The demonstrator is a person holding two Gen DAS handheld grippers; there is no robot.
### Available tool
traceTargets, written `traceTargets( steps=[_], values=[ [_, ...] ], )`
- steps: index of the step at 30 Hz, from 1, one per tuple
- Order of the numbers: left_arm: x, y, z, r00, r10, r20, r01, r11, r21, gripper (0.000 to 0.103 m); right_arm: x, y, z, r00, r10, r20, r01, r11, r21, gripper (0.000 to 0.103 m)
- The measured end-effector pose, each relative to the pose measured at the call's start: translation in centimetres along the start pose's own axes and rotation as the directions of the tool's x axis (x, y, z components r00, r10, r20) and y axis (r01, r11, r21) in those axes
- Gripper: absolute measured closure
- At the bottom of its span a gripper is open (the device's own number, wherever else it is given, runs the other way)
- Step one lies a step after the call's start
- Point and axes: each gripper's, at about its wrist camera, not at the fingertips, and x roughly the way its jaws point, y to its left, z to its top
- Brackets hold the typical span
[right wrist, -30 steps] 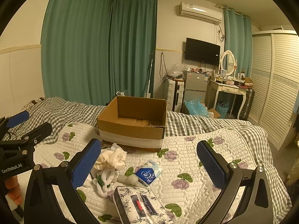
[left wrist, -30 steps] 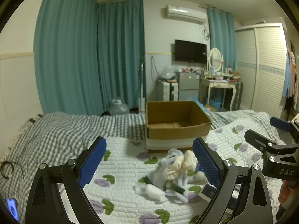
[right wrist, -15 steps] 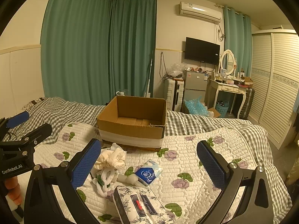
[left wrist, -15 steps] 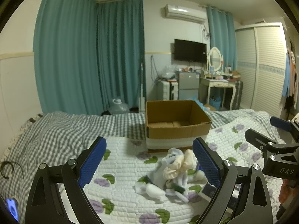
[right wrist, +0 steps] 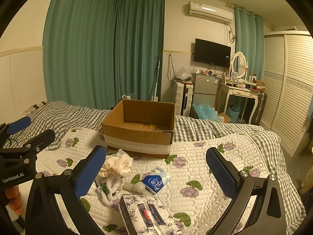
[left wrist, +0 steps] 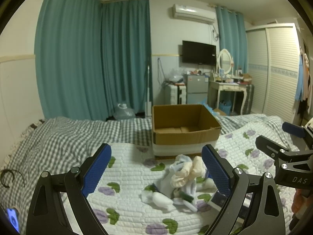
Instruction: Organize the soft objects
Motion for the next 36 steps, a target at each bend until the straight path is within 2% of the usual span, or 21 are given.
traceTargets(
  steps=[26, 36],
  values=[
    [0.0, 0.0, -0.2, 1.000, -0.004, 0.000, 0.004, 1.000, 0.001, 0.008, -0.2, 0.1, 0.1, 1.000, 0.003, -0.002, -0.003, 1.000, 0.004, 0.000],
    [-0.9, 0.1, -0.2, 1.000, -0.025, -0.001, 0.025, 1.000, 0.000, 0.008, -1.8, -0.8, 0.8, 1.000, 0.019, 0.007, -0.019, 1.000, -0.003, 0.000]
  ],
)
